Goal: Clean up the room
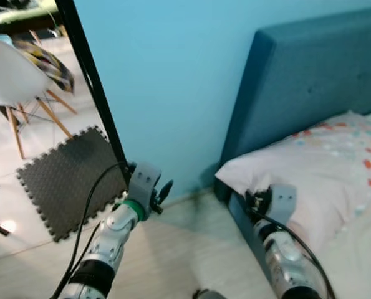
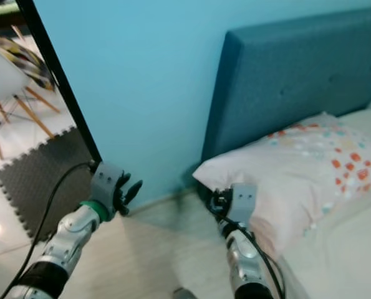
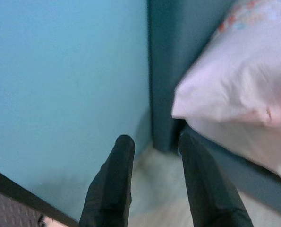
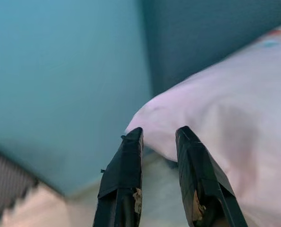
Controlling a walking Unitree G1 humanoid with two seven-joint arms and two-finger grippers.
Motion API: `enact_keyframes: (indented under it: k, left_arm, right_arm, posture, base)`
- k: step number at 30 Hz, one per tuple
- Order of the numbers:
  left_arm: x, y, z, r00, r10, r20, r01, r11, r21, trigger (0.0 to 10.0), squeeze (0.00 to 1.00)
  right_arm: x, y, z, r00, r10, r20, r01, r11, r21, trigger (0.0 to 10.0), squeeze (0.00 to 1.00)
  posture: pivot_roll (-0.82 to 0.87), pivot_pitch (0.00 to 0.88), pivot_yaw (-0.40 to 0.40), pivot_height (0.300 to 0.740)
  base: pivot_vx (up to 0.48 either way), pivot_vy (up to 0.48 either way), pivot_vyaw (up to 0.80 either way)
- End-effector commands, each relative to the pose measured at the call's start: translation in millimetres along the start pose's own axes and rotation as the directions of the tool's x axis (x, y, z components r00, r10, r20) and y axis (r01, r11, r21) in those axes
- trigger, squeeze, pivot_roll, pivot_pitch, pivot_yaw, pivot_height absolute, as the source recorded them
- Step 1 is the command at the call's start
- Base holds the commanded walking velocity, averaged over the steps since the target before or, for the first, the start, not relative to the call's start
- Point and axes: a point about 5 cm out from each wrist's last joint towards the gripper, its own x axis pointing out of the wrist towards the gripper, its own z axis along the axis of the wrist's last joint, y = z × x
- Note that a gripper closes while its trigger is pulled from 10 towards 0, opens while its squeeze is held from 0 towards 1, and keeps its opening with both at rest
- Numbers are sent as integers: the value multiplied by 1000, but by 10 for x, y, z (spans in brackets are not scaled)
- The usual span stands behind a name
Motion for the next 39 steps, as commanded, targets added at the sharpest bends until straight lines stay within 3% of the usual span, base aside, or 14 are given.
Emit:
enact_keyframes:
  k: [1, 2, 4, 5, 8, 16, 21, 39]
  left_arm:
    - [-5, -20, 8, 1000, -9, -5, 8, 1000, -23, 10000, 0]
    - [10, -43, 68, 1000, -16, 12, 16, 999, -28, 10000, 0]
    - [10, -43, 68, 1000, -16, 12, 16, 999, -28, 10000, 0]
    - [15, -81, 127, 999, -27, 26, 28, 999, -34, 10000, 0]
    - [6, -104, 140, 999, -34, 27, 35, 999, -37, 10000, 0]
    - [-9, -111, 148, 999, -37, 21, 38, 998, -44, 10000, 0]
    - [-26, -108, 169, 999, -39, 11, 39, 998, -46, 10000, 0]
    - [-18, -158, 238, 998, -56, 12, 57, 997, -59, 10000, 0]
  right_arm:
    - [-21, -89, -14, 998, -57, -11, 58, 998, 29, 10000, 0]
    - [-9, -176, 51, 995, -104, 13, 103, 994, 39, 10000, 0]
    - [-9, -176, 51, 995, -104, 13, 103, 994, 39, 10000, 0]
    - [-20, -319, 120, 984, -177, 35, 175, 983, 46, 10000, 0]
    - [-58, -388, 117, 978, -207, 34, 205, 978, 41, 10000, 0]
    - [-103, -379, 74, 979, -202, 22, 202, 979, 24, 10000, 0]
    - [-122, -292, 59, 984, -177, 19, 176, 984, 18, 10000, 0]
    - [-116, -319, 120, 981, -190, 29, 190, 982, 6, 10000, 0]
  posture:
    - [-124, 49, 90, 740]
    - [-125, 49, 90, 740]
    - [-125, 49, 90, 740]
    - [-130, 49, 91, 740]
    - [-131, 49, 92, 740]
    - [-131, 49, 94, 740]
    - [-131, 48, 96, 740]
    - [-140, 36, 92, 740]
  base:
    - [0, 0, -800]
    - [0, 0, -800]
    - [0, 0, -800]
    - [0, 0, -800]
    - [0, 0, -800]
    - [0, 0, -800]
    - [0, 0, -800]
    - [0, 0, -800]
